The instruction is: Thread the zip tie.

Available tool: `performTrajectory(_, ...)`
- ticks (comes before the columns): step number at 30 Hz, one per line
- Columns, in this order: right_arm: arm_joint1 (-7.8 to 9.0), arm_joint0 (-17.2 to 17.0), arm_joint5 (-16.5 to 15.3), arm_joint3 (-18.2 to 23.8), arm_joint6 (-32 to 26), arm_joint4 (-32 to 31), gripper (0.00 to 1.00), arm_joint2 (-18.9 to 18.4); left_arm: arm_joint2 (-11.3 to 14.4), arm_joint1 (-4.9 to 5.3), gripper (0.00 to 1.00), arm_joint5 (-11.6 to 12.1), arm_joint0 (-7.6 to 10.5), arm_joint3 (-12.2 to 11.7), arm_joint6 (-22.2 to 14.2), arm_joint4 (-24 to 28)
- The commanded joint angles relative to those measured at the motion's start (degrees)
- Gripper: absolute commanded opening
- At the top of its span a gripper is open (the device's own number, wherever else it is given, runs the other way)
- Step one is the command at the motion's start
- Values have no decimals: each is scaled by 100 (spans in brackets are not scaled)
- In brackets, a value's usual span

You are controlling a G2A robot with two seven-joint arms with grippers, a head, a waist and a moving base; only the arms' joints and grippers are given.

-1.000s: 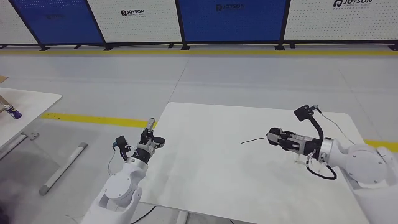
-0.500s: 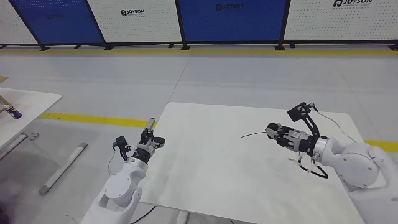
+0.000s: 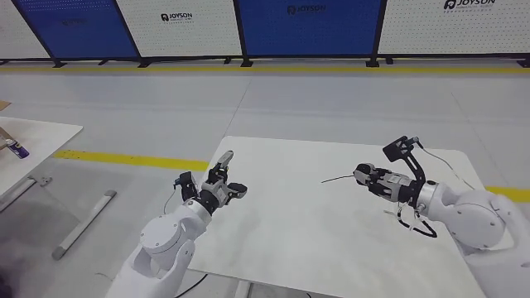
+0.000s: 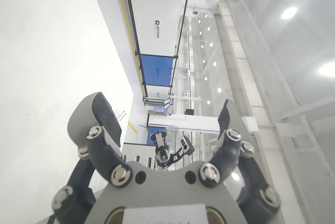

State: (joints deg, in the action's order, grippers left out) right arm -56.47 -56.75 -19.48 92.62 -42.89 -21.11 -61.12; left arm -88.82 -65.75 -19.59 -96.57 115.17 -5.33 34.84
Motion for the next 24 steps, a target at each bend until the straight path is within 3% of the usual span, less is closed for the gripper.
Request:
performTrajectory(1, 0, 0, 0, 0, 0, 0, 0, 0, 35, 11, 100, 11, 50, -17, 74, 42)
performTrajectory(15, 0, 0, 0, 0, 0, 0, 0, 0, 48, 10, 100, 17, 58, -43, 87, 19)
performTrajectory(19, 0, 0, 0, 0, 0, 0, 0, 0, 258, 8, 100, 11, 158, -101, -15, -80)
performTrajectory(21, 0, 0, 0, 0, 0, 0, 0, 0, 414, 25, 100, 11, 160, -138, -218, 160)
performTrajectory(24, 0, 0, 0, 0, 0, 0, 0, 0, 717, 157, 100, 11, 161, -238, -548, 279)
